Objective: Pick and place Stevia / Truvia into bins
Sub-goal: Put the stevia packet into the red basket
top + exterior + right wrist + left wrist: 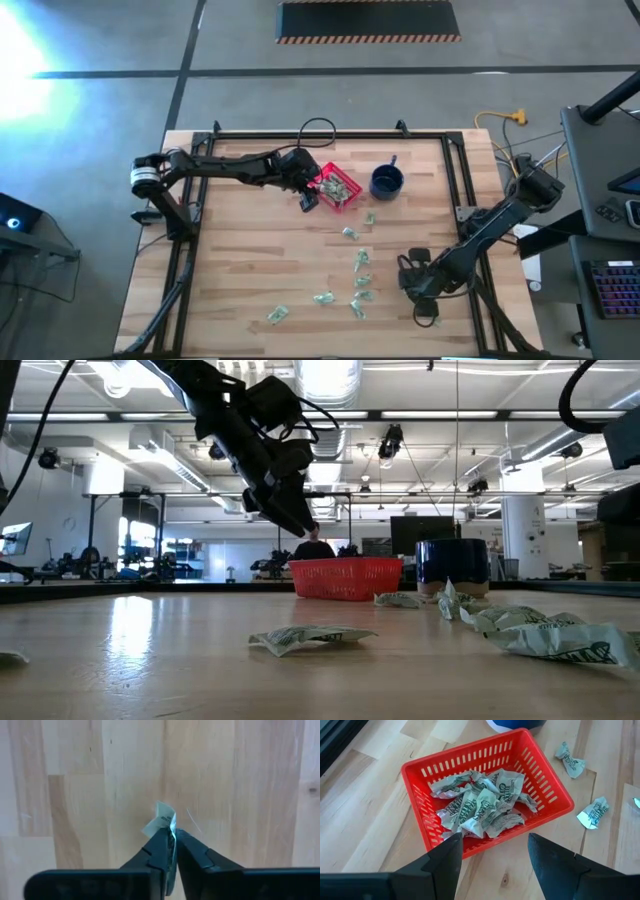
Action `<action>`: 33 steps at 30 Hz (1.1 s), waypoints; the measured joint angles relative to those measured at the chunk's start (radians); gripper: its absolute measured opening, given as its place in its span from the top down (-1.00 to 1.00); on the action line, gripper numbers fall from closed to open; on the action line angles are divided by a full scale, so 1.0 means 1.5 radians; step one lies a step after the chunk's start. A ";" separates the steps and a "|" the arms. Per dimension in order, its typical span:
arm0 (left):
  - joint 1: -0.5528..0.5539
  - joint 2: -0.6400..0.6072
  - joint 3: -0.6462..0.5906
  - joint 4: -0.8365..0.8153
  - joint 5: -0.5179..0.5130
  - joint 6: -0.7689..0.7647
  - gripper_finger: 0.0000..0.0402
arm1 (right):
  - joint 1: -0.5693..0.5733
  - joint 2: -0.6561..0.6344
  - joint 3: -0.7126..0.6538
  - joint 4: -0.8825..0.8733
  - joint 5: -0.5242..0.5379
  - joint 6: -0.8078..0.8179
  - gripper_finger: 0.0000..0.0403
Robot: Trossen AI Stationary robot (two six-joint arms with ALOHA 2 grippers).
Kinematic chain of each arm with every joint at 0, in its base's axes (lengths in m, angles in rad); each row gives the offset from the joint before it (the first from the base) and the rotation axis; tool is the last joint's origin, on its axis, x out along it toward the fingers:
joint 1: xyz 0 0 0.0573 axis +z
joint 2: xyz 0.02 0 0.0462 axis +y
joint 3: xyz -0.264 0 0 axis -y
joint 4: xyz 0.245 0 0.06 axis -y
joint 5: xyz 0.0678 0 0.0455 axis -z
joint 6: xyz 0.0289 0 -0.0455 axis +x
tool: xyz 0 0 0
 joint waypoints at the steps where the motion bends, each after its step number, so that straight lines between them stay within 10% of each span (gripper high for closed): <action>1: 0.000 0.000 0.000 0.000 0.000 0.000 -0.04 | 0.000 -0.004 0.000 0.000 0.001 0.000 0.88; 9: 0.000 0.000 0.000 0.000 0.001 0.000 -0.04 | -0.009 -0.050 0.006 0.001 0.050 0.026 0.95; 21: 0.000 -0.028 0.000 -0.039 0.003 0.003 -0.04 | -0.035 -0.164 0.036 0.006 0.364 -0.003 0.96; 33: -0.007 -0.191 -0.024 -0.054 0.004 0.002 -0.04 | -0.201 -0.188 0.036 0.093 0.515 -0.134 0.96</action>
